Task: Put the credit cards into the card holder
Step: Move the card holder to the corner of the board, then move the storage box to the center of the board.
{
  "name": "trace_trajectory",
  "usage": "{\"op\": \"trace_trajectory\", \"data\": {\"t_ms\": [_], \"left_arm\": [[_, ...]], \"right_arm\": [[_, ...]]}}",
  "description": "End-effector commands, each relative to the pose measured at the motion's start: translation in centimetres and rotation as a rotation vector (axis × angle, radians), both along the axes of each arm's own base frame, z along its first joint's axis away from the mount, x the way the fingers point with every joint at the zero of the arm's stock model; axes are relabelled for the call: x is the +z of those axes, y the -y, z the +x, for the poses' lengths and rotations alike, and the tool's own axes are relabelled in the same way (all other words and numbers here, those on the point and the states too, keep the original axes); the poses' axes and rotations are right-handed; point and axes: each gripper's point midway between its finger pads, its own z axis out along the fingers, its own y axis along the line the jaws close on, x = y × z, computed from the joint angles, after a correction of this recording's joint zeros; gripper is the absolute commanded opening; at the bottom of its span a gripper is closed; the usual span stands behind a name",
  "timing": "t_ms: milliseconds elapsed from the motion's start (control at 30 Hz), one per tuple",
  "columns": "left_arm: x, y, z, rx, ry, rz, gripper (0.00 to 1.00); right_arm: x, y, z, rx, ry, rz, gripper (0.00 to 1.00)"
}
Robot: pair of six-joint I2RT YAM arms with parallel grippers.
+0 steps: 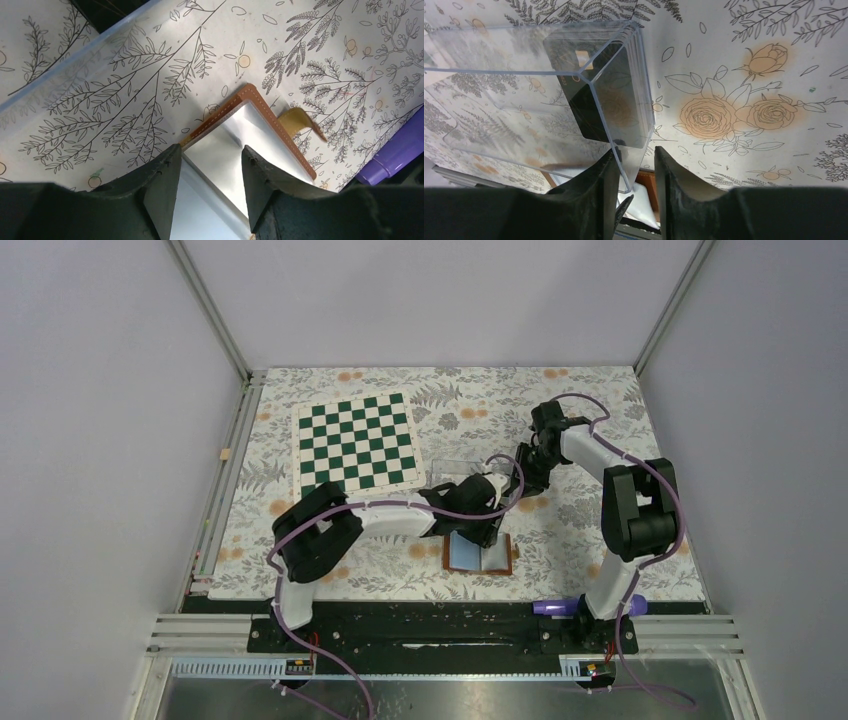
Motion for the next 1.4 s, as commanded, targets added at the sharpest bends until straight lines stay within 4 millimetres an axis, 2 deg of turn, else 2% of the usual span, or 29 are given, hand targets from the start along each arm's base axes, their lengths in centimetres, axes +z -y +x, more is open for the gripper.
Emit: {"op": "trace_trajectory", "data": {"t_ms": [0,300,600,733,900,1167,1367], "left_arm": [[-0.9,0.1,0.2,-0.019,0.026,0.041,0.48],[-1.0,-0.5,-2.4,-0.043,-0.021,0.046,0.48],[-2.2,-3.0,-4.3,0.077,-0.098,0.072,0.46],[-1.7,-3.3,-5.1,0.125,-0.14,0.039,0.46],[0.5,-2.5,-5.2,0.129,-0.141,-0.039,0.47],[5.1,-2.6,-3.2,0.151,-0.054,-0.146,0.5],[8.5,-4.3,-1.4,0.195,0.024,-0.175,0.51]], "right_arm": [[0.9,-0.5,0.4,0.037,0.01,0.035,0.36],[1.6,-1.0,0.1,0.062,0.017,0.065,0.27],[1.5,-0.9,0.1,0.071,0.014,0.062,0.25],[1.2,-0.7,-0.1,0.075,0.006,0.053,0.22],[1.1,-0.7,-0.2,0.078,0.003,0.052,0.22],[0.8,-0.2,0.2,0.082,-0.001,0.02,0.21],[1.2,-0.2,0.1,0.091,-0.003,0.009,0.01]]}}
